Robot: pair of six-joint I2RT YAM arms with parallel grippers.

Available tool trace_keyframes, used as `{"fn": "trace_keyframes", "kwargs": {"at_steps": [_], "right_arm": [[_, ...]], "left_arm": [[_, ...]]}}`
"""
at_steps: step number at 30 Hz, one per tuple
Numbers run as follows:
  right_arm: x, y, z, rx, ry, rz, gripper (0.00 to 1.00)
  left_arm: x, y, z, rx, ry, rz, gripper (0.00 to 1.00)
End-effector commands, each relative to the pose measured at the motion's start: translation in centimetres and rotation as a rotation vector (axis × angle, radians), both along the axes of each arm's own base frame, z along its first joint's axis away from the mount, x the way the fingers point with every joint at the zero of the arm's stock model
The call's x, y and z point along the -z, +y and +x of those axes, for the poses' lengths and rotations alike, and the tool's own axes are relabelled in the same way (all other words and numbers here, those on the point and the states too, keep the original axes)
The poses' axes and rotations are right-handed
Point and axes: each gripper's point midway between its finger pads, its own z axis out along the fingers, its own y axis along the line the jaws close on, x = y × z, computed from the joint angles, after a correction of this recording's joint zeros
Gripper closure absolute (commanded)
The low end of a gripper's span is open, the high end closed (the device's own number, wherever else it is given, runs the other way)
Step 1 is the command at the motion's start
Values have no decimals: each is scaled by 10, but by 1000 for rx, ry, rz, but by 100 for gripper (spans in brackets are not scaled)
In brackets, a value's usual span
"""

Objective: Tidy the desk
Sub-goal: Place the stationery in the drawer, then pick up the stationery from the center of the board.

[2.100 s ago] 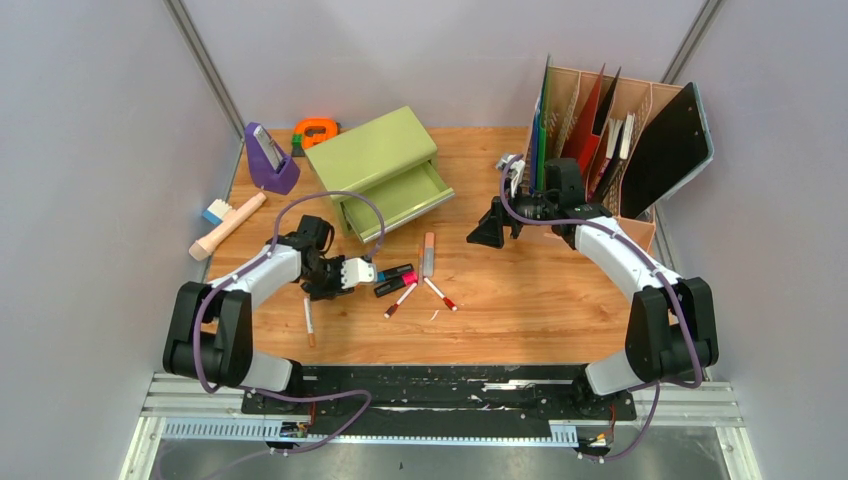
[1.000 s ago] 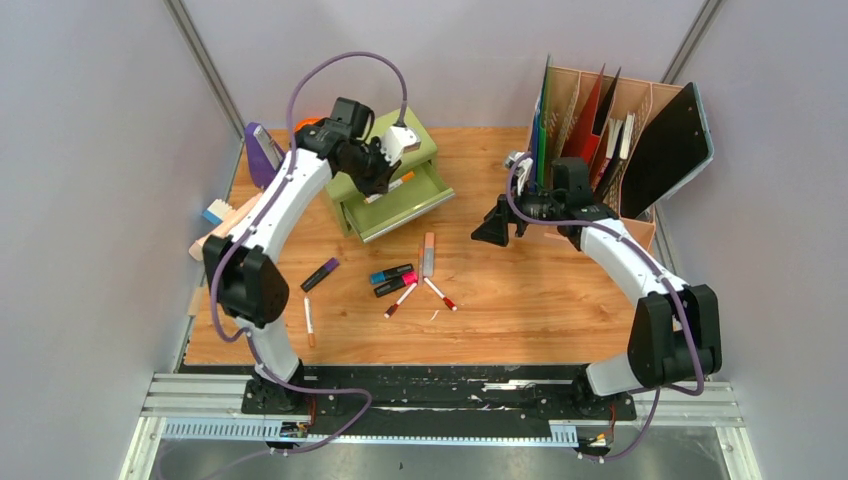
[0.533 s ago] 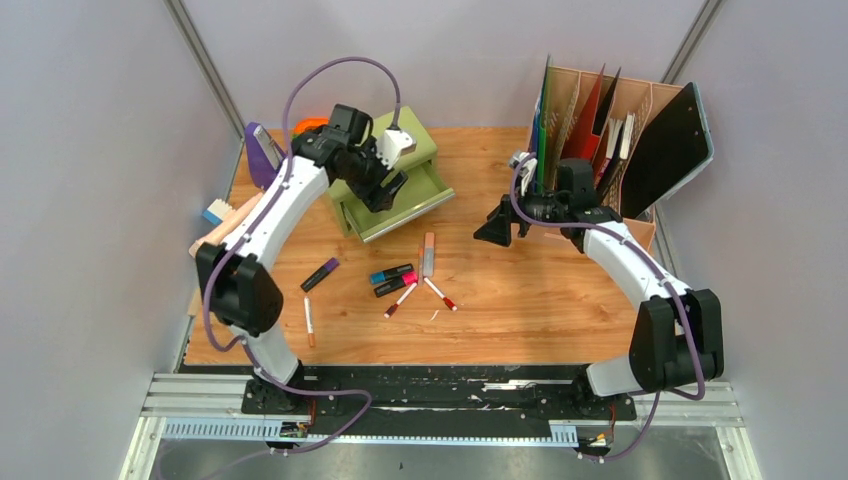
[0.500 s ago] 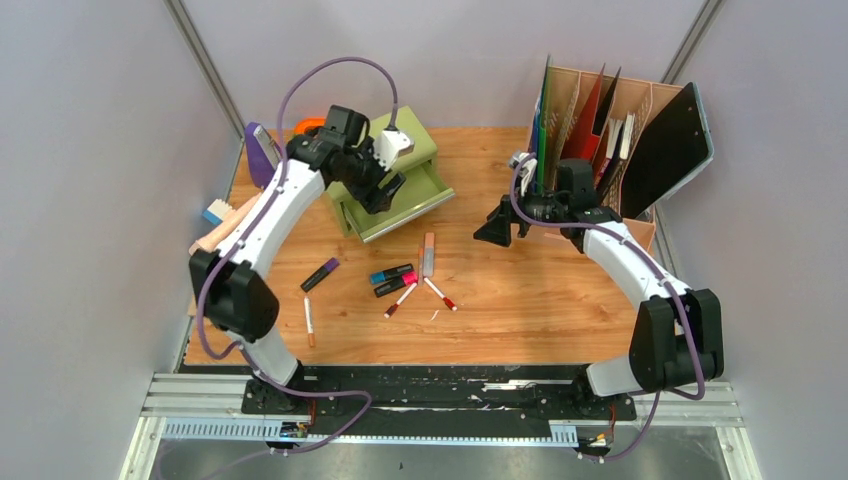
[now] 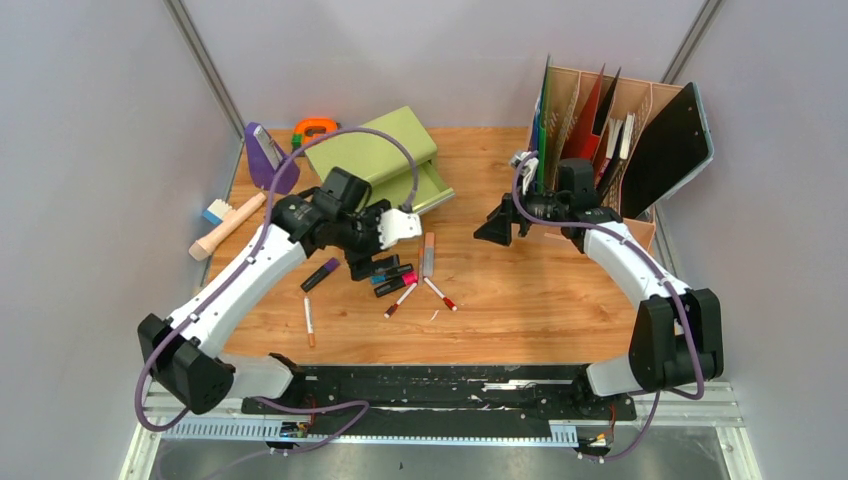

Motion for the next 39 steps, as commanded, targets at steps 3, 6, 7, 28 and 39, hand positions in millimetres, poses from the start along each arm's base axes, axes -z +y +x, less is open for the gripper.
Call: {"fn": "trace_keyframes", "kwargs": {"at_steps": [3, 6, 7, 28, 39], "right_arm": [[-23, -20, 28, 117, -57, 12, 17], [-26, -43, 43, 240, -28, 26, 16], [-27, -50, 46, 268, -17, 35, 15], [-34, -98, 46, 403, -60, 107, 10], [-27, -100, 48, 410, -40, 116, 9]], "left_arm": [[24, -61, -11, 287, -31, 23, 14], [40, -88, -11, 365, -46, 33, 14], [47, -102, -13, 398, -46, 34, 14], [183, -162, -10, 655, -63, 284, 27], [183, -170, -37, 659, 44, 251, 61]]}}
